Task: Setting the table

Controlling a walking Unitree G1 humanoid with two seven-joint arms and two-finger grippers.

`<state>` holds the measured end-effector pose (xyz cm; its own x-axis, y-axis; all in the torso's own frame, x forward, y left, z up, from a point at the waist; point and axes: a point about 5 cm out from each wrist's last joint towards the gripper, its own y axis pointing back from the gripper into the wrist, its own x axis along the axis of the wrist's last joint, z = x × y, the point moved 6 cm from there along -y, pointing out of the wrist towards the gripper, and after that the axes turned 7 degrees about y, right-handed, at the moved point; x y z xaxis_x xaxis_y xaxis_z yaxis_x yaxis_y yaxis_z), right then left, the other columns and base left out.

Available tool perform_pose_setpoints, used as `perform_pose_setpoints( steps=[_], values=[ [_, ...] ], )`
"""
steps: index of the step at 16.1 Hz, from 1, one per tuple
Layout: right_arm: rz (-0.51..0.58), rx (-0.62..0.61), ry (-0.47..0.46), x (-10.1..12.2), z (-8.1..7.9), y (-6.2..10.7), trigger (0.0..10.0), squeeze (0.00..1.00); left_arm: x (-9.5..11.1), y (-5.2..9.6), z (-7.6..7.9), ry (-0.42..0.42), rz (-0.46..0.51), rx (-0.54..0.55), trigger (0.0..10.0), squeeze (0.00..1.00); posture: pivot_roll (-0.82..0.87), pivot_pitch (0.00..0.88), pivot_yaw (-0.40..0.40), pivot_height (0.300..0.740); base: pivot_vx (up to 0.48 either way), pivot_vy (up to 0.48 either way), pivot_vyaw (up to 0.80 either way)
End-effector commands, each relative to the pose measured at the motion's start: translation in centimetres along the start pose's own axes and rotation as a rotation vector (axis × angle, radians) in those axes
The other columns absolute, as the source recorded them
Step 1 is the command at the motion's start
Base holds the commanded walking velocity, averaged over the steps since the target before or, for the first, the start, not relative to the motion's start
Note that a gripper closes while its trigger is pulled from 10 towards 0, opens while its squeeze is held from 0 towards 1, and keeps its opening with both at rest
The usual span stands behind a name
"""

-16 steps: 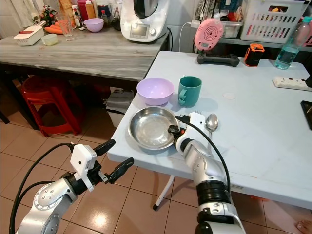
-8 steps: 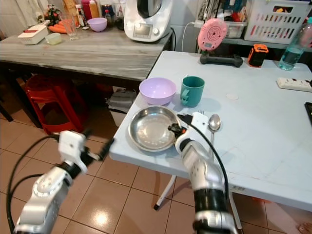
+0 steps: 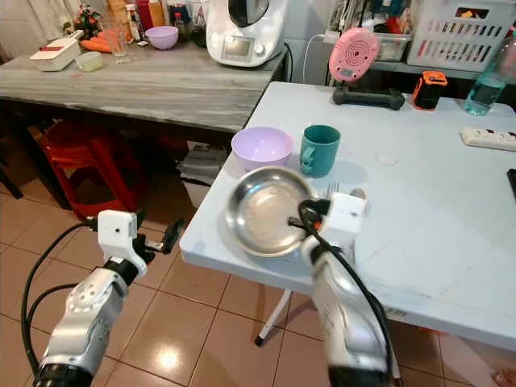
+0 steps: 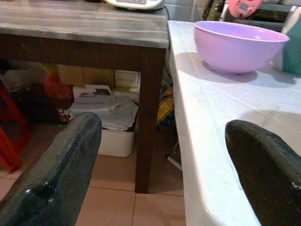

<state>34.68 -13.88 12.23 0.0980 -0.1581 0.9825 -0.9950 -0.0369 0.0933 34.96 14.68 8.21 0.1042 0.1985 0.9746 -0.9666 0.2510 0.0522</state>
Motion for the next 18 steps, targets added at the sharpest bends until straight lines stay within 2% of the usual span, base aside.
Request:
perform_pose_setpoints(
  steps=[1,3,6,9,18],
  values=[
    [0.065,-0.009,0.031,1.5,-0.1,0.7,10.0,0.0,0.5,-0.4,-0.2,0.013,0.02,0.012,10.0,0.0,-0.02,0.0,0.047,0.74,0.0,0.0,0.0],
    [0.08,-0.057,0.06,1.4,1.2,1.7,10.0,0.0,1.0,-0.8,-0.3,0.02,0.033,0.014,10.0,0.0,-0.03,0.0,0.049,0.74,0.0,0.281,-0.57],
    [0.092,-0.072,0.071,1.5,1.6,2.0,10.0,0.0,1.1,-1.0,-0.2,0.022,0.038,0.006,10.0,0.0,-0.03,0.0,0.052,0.74,0.0,0.329,-0.8],
    [0.097,-0.042,0.08,1.4,0.9,2.1,10.0,0.0,1.0,-1.1,0.0,0.028,0.04,0.003,10.0,0.0,-0.03,0.0,0.053,0.74,0.0,0.347,-0.57],
    [0.129,0.0,0.083,1.8,-0.1,2.0,10.0,0.0,1.4,-1.0,-0.2,0.024,0.056,0.009,10.0,0.0,-0.02,0.0,0.048,0.74,0.0,0.376,0.0]
  ],
)
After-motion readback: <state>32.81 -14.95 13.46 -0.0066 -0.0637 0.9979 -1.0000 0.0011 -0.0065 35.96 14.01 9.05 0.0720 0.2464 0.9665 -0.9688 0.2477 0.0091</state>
